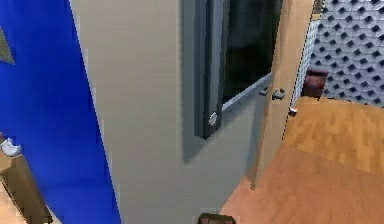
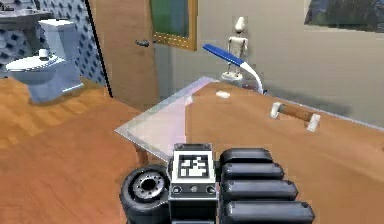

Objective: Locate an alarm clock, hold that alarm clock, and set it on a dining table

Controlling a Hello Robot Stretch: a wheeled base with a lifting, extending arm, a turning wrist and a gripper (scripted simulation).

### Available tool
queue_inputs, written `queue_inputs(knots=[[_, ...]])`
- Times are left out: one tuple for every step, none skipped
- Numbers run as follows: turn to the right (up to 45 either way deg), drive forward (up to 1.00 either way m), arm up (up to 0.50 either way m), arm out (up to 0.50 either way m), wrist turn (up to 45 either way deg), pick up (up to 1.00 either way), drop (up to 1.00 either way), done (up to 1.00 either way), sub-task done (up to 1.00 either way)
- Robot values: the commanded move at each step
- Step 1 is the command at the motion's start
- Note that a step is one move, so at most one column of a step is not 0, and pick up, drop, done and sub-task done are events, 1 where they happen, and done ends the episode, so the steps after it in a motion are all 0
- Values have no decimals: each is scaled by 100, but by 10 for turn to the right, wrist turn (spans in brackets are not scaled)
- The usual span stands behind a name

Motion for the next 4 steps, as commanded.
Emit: queue_inputs(knots=[[450,0,0,0,0,0,0,0,0],[450,0,0,0,0,0,0,0,0],[450,0,0,0,0,0,0,0,0],[180,0,0,0,0,0,0,0,0]])
